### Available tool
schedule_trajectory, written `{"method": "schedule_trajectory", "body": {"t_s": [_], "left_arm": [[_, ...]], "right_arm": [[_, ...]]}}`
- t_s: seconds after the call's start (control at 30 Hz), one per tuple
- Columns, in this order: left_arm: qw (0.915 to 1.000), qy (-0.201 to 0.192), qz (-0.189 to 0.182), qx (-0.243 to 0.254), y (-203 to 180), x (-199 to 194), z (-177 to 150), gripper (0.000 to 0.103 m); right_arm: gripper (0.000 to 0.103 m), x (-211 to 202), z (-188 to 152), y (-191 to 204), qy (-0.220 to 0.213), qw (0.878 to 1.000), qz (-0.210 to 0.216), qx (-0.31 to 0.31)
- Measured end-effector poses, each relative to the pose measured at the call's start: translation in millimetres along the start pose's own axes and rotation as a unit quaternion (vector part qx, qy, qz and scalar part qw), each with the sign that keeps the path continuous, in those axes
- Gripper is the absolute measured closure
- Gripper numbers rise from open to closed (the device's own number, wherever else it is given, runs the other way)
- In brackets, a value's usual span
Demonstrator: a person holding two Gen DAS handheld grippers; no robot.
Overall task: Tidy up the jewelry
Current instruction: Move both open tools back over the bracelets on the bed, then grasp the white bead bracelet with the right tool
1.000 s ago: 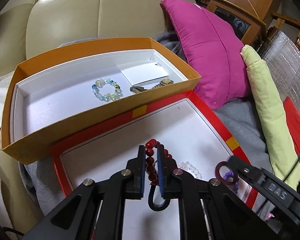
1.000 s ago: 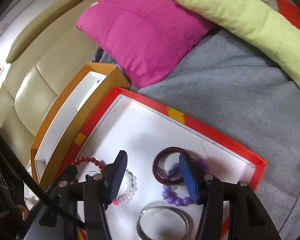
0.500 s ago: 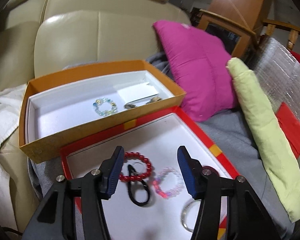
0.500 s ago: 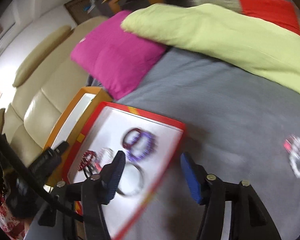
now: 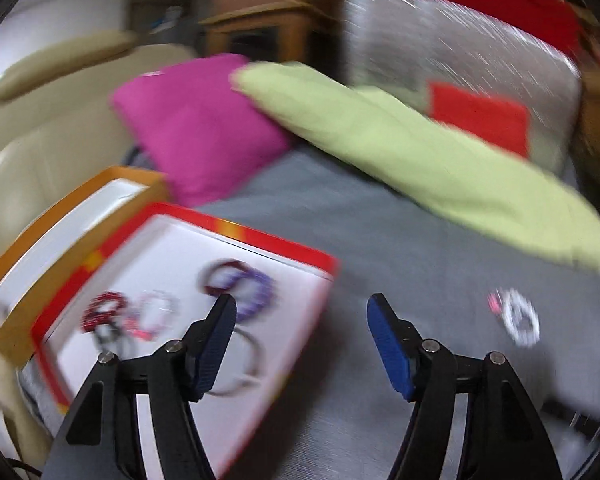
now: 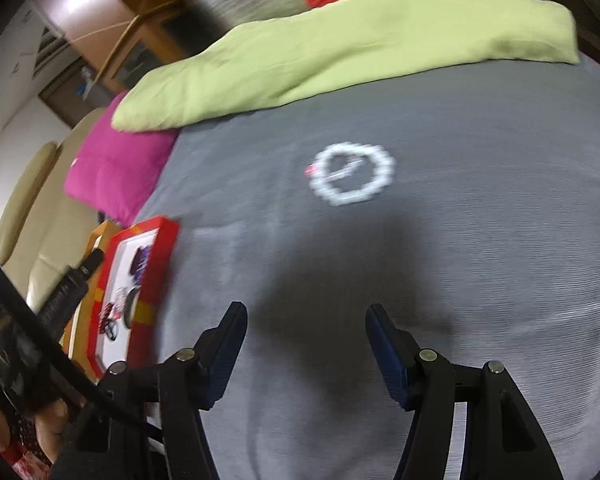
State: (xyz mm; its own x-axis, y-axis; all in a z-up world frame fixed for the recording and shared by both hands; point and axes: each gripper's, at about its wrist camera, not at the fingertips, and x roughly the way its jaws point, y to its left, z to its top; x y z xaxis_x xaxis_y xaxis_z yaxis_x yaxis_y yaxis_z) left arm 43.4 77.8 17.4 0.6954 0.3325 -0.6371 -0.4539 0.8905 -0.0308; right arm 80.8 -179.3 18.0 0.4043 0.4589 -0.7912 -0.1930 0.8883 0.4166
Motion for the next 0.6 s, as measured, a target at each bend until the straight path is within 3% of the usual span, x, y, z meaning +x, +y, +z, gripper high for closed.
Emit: {"method": "schedule_trajectory", "body": {"t_s": [0.13, 0.27, 0.47, 0.5, 0.6], "left_arm": [[0.9982, -0.002, -0.021, 0.056, -31, 2, -7, 0.034], [0.9977, 0.009, -0.025, 0.062, -33, 7, -7, 0.034], [0.9987, 0.033, -0.034, 0.019, -19, 21, -4, 0.034], [0.9986, 0.035, -0.036, 0.017, -19, 22, -4, 0.034], [0.9983, 0.037, -0.039, 0.022, -23, 23, -4, 0.034]], "right_arm": [[0.038, 2, 23, -19, -0.006, 1.000, -0.022, 0.008], [0.039, 21, 54, -26, 0.000, 0.999, -0.042, 0.015], [0.060, 62, 95, -17, 0.026, 0.993, -0.113, 0.004], [0.060, 66, 99, -14, 0.029, 0.992, -0.125, -0.005], [0.072, 80, 103, 0, 0.049, 0.982, -0.176, -0.055]]}}
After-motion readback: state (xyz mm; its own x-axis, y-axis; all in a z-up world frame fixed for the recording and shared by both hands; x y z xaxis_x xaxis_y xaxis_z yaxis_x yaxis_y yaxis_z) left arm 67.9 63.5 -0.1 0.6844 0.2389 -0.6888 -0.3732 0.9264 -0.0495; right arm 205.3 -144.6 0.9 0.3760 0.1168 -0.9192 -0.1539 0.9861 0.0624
